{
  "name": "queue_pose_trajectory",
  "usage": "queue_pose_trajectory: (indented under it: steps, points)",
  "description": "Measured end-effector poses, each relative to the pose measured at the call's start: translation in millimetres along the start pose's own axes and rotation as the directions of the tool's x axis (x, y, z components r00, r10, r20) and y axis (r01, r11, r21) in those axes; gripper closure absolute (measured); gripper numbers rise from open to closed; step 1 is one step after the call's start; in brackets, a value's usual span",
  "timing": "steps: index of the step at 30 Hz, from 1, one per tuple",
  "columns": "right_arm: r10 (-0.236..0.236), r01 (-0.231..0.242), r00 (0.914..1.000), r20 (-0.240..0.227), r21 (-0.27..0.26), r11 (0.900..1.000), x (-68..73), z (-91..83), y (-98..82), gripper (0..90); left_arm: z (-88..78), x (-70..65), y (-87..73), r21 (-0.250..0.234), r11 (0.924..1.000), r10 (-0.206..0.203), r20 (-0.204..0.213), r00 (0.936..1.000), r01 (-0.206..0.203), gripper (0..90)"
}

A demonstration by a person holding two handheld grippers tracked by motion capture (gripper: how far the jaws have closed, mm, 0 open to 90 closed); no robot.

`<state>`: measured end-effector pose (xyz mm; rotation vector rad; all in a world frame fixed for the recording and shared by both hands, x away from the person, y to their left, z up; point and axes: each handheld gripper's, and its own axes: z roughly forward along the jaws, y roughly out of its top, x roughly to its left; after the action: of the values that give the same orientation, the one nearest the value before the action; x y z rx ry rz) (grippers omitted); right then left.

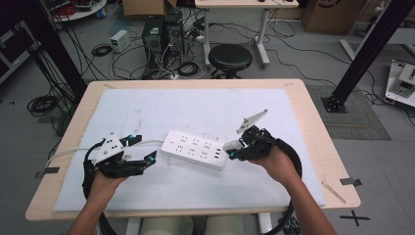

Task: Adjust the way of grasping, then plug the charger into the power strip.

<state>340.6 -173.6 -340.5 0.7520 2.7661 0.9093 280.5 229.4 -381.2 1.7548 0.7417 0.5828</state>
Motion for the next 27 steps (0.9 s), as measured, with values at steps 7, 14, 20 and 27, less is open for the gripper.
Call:
queue_pose_trajectory:
  steps: [7, 14, 20, 27]
  points:
    - [-0.024, 0.024, 0.9996, 0.013, 0.025, 0.999, 0.2, -5.0, 4.0, 62.9, -1.4, 2.4, -0.9, 0.001, 0.9999, -0.011, -0.011, 0.9999, 0.011, 23.6]
    - [-0.020, 0.020, 0.9997, 0.014, 0.025, 0.999, -1.3, -5.5, 4.8, 62.9, -3.0, 4.3, -1.6, 0.004, 0.9999, -0.016, -0.009, 0.9998, 0.016, 23.6]
    - [-0.050, 0.049, 0.9985, 0.021, 0.042, 0.998, -3.9, -3.0, 13.6, 62.9, -5.1, 10.9, -7.4, -0.001, 0.9993, -0.038, -0.023, 0.9990, 0.038, 23.6]
    - [-0.070, 0.069, 0.9973, 0.021, 0.045, 0.997, -6.1, 3.4, 29.0, 62.9, -5.0, 15.8, -12.6, -0.006, 0.9987, -0.051, -0.021, 0.9985, 0.051, 23.6]
